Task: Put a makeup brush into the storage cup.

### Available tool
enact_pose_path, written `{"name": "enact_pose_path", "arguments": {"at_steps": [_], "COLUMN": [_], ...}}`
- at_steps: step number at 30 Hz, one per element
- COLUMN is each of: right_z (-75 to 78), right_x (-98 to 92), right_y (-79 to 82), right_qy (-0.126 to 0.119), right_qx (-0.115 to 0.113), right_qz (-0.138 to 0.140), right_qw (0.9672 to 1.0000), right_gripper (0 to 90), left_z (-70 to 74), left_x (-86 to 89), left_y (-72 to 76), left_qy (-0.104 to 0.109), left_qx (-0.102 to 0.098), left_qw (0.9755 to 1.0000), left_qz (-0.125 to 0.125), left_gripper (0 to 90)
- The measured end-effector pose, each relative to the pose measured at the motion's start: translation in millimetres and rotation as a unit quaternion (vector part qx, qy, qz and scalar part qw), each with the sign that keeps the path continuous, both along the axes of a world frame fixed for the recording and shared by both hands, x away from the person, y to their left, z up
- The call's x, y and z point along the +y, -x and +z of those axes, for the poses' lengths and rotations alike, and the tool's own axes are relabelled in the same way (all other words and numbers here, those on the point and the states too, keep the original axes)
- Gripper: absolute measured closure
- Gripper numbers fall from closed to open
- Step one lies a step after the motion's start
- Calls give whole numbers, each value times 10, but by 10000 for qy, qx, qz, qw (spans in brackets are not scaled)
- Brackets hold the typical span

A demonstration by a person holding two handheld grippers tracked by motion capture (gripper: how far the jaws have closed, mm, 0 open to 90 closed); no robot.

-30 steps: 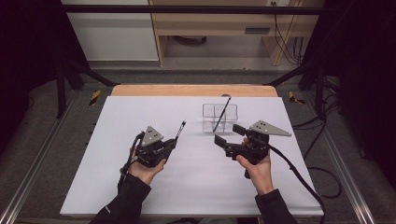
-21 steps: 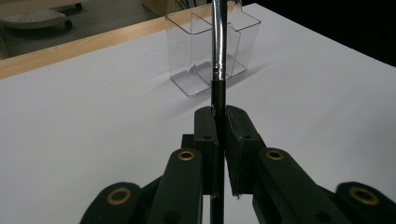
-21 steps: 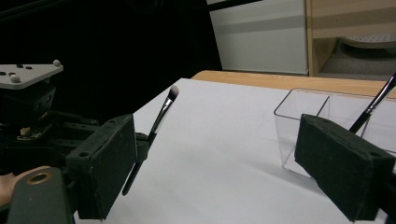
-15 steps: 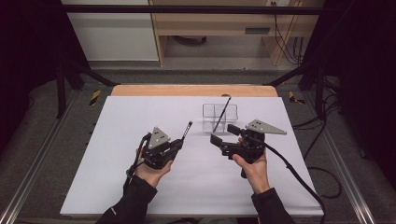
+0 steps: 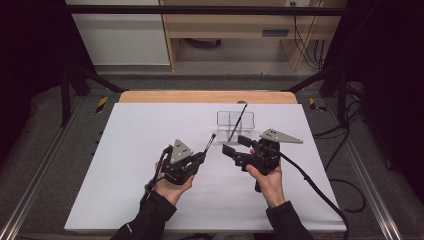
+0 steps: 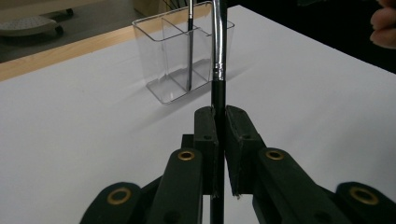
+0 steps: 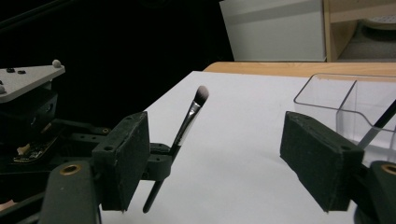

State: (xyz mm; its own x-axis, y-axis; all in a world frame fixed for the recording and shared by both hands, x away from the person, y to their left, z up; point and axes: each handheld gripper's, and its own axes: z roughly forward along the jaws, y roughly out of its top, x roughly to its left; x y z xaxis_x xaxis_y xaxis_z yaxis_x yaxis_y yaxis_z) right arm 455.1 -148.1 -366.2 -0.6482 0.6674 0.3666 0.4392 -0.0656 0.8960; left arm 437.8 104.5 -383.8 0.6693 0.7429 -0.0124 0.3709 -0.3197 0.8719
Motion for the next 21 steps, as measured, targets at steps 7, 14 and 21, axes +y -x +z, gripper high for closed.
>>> {"name": "enact_pose_path", "arguments": {"at_steps": [7,14,21], "right_z": [-25,-52,-66], "right_x": [23,44,67], "right_y": [-5,-12,-10], "right_qy": [-21,-50,-180], "right_qx": [114,187,278], "right_qz": [55,119,212], "right_qw": [9999,9997,9992], "right_gripper": [290,331,383], "left_z": [28,47,64], "left_x": [-98,-162,-194], "left_y": [29,54,85], "left_qy": [92,163,213], "left_qx": [-63,-96,-119], "left_qw": [9999,9998,9996], "left_qz": [-53,-114,-168], "left_gripper": [837,837,837]}}
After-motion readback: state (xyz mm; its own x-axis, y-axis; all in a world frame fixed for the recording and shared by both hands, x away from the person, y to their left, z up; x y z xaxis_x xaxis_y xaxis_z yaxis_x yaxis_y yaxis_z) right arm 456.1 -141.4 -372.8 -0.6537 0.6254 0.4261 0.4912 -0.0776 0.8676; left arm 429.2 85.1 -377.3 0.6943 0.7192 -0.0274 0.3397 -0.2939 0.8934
